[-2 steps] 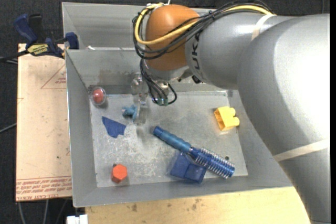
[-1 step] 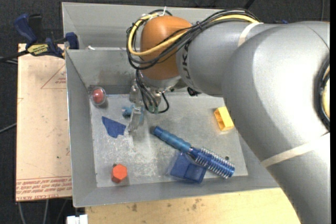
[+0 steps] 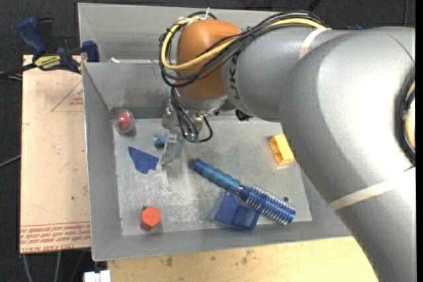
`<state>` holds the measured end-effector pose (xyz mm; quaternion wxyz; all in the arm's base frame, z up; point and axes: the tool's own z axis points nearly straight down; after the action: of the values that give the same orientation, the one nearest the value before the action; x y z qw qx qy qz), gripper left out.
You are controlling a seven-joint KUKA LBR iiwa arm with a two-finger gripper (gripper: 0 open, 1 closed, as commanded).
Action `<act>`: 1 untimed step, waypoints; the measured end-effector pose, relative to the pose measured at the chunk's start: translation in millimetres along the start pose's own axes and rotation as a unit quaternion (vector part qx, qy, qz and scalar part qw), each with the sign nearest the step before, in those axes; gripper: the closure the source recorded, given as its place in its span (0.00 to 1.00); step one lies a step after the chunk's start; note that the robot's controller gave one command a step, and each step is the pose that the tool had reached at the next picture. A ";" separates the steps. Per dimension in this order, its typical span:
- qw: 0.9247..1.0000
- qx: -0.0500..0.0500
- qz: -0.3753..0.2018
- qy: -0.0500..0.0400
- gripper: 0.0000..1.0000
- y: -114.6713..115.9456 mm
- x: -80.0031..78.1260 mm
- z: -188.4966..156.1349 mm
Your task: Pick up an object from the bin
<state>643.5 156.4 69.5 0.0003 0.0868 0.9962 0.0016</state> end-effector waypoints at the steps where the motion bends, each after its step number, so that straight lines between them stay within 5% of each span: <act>1: 1.000 0.000 0.000 0.000 1.00 0.1 -0.1 -0.2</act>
Offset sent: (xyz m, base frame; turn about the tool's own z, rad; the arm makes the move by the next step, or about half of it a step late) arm 0.0000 0.0000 0.0000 0.0000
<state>643.6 156.5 69.7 0.0003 0.0869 0.9962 0.0018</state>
